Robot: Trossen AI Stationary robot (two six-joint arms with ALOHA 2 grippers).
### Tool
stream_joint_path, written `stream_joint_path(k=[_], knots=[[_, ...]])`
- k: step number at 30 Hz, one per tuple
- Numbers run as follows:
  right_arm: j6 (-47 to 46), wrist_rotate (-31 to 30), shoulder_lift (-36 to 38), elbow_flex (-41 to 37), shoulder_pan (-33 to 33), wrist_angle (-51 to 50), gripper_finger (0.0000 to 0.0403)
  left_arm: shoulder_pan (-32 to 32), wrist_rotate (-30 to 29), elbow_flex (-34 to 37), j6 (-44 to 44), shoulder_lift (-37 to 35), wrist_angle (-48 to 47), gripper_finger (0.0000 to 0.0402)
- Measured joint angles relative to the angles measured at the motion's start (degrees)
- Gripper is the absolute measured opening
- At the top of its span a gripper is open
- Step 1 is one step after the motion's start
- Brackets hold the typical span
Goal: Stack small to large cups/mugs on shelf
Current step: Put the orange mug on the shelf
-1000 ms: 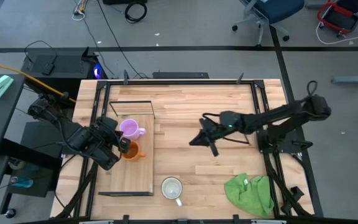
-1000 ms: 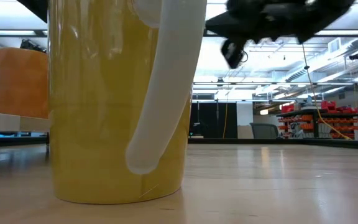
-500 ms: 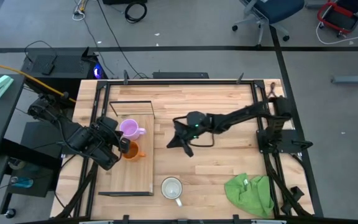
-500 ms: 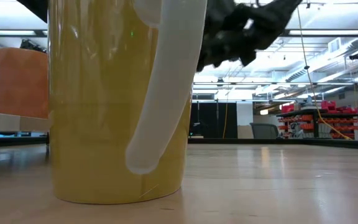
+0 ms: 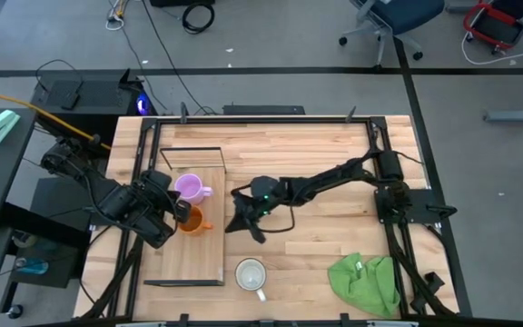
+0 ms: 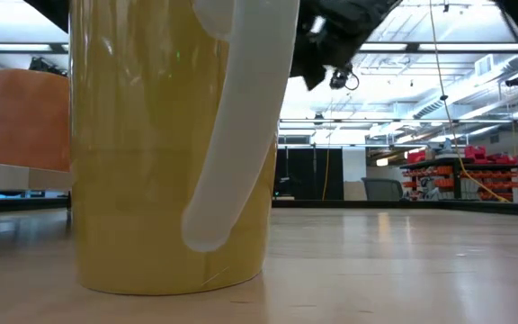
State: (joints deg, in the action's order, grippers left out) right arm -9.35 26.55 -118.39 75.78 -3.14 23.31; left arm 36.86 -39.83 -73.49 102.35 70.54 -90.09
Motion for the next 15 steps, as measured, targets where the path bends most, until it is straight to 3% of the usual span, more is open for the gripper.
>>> stream_joint_path(k=[8,15], knots=[[0.03,-0.16,-6.59,7.59,0.0,-4.39,0.0003,0.0,-0.03,0.0,0.23,0.0,0.08,0.0023],[0.29,-0.67,-7.63,8.42,-0.01,-4.18,0.0003,0.0,-0.03,0.0,0.33,0.0,0.07,0.0012]])
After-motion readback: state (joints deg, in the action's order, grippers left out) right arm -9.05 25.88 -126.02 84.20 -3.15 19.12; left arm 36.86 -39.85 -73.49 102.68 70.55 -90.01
